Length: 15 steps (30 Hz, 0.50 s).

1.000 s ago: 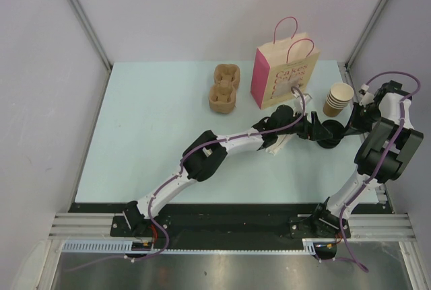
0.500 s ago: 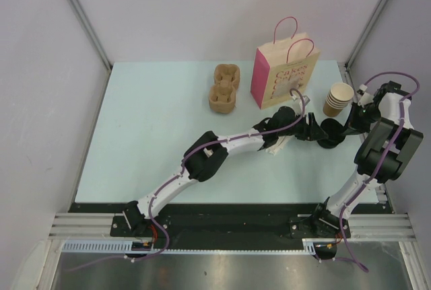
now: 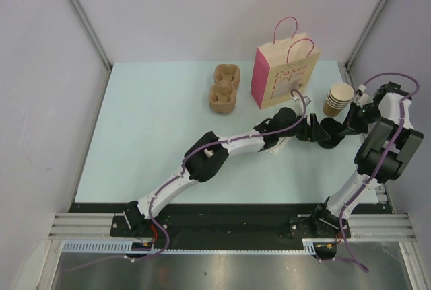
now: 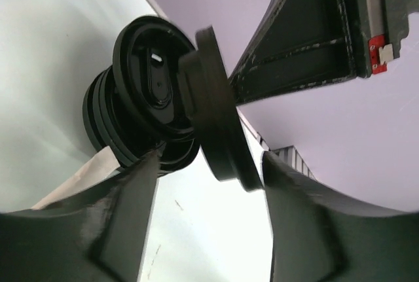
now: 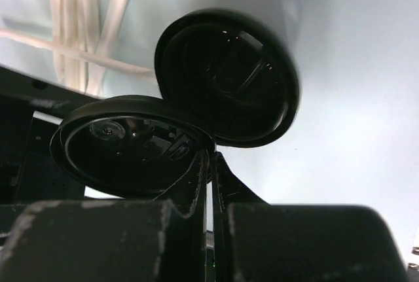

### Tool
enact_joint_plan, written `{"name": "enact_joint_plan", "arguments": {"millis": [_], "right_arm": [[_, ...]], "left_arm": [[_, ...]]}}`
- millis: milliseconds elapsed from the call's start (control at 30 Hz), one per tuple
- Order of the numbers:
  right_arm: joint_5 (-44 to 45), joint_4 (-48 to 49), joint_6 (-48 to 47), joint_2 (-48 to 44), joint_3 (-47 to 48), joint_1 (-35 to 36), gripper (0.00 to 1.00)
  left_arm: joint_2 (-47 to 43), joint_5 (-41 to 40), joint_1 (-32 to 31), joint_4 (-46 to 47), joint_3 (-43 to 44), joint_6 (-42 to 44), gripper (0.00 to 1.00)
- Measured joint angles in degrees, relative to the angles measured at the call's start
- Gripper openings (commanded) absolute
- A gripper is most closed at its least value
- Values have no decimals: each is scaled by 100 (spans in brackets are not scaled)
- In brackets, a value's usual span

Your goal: Pack the takeout coffee

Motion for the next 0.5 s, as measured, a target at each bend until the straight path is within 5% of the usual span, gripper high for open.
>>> {"name": "enact_joint_plan", "arguments": {"millis": [300, 500], "right_arm": [[-363, -343, -63, -212, 146, -90, 0], [-807, -763, -302, -621, 706, -238, 0]], "left_arm": [[-1071, 22, 166, 415, -1727, 37, 98], [-2865, 157, 494, 551, -3368, 304, 99]]}}
